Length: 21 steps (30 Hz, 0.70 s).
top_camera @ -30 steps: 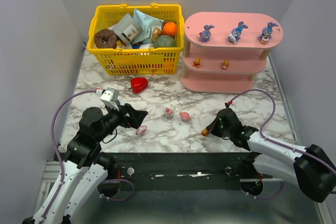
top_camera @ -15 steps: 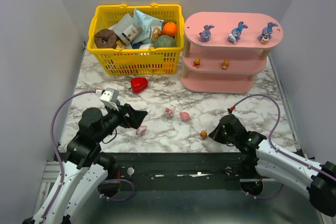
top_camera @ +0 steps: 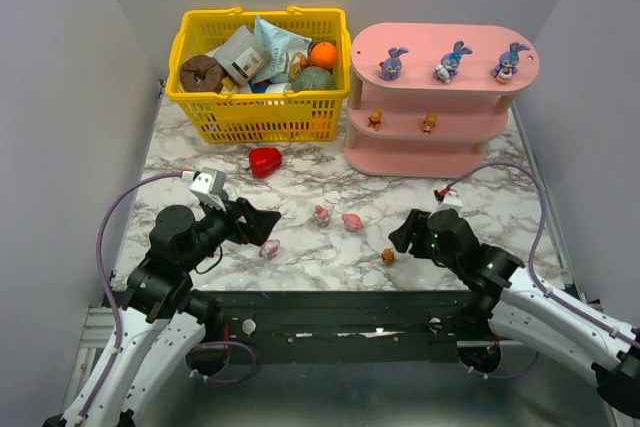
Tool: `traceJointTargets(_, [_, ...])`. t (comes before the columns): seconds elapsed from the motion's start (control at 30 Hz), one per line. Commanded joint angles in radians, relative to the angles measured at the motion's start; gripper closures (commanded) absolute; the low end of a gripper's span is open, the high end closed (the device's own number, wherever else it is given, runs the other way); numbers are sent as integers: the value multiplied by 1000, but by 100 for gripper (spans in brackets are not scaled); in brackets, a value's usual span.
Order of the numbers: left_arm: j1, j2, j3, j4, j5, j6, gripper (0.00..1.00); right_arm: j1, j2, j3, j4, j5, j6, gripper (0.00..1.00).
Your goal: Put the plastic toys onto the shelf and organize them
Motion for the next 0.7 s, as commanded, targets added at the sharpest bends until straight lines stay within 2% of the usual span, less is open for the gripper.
traceJointTargets(0.0, [-4,-3,-8,-9,-19,1,1,31,91,-3,114,-74,-153,32])
traceJointTargets(0.07, [-4,0,-8,-8,-13,2,1,75,163,-9,140,-62,-168,32])
traceJointTargets(0.23, [-4,3,-8,-6,-8,2,1,231,277,-15,204,79,-156,33])
traceJointTargets(0.53, [-4,-1,-9,-5,1,2,1,301,522,60,129,225,-21,35])
traceJointTargets(0.67, [-4,-3,-9,-3,1,4,1,336,530,60,128,255,8,37])
